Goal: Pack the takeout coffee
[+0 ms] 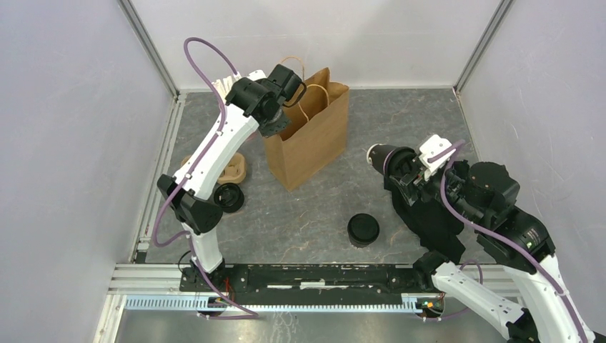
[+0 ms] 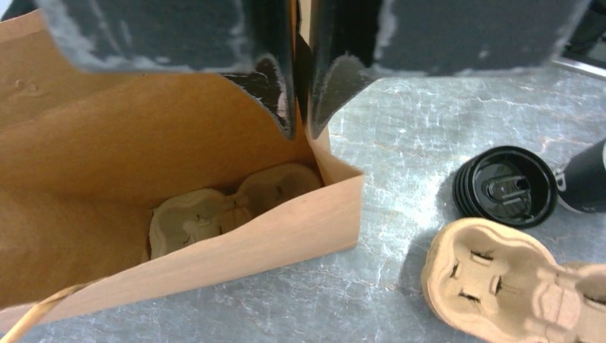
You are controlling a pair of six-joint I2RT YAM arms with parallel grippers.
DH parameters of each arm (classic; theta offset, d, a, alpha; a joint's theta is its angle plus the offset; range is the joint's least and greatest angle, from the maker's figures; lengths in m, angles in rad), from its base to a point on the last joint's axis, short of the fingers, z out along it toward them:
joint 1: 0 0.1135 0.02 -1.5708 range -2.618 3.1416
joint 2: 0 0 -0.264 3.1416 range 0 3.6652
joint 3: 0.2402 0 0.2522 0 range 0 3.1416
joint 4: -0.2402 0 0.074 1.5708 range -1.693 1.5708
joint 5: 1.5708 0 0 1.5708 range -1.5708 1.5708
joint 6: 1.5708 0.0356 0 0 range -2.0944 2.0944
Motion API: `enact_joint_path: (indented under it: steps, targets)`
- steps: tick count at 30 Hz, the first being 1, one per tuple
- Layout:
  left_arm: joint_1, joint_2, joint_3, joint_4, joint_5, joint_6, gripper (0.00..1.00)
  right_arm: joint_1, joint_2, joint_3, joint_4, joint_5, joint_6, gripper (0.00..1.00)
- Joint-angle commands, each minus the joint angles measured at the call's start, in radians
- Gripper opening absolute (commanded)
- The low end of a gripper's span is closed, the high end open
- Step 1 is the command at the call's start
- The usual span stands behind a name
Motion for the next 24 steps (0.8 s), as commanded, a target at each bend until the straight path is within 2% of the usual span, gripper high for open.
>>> enact_joint_path:
  steps: [1,2,5,10,17,24]
  targets:
    - [0.002,-0.037,0.017,0.085,-0.026,0.129,0.07,-0.002,0.049,0.074,0.021,0.022,-0.05,0.18]
    - [0.002,-0.062,-0.007,0.117,-0.037,0.162,0.03,-0.001,0.058,0.087,0.019,0.022,-0.055,0.18]
    - [0.002,-0.171,-0.137,0.303,-0.028,0.31,0.02,0.0,0.079,0.116,0.029,0.016,-0.07,0.18]
    - [0.001,-0.405,-0.463,0.685,0.146,0.554,0.02,-0.001,0.098,0.152,0.064,-0.043,-0.106,0.18]
    - [0.0,-0.59,-0.797,0.976,0.312,0.661,0.02,-0.001,0.145,0.21,0.09,-0.186,-0.119,0.15]
    - [0.0,-0.717,-1.043,1.192,0.393,0.758,0.02,-0.001,0.215,0.253,0.069,-0.347,-0.095,0.11]
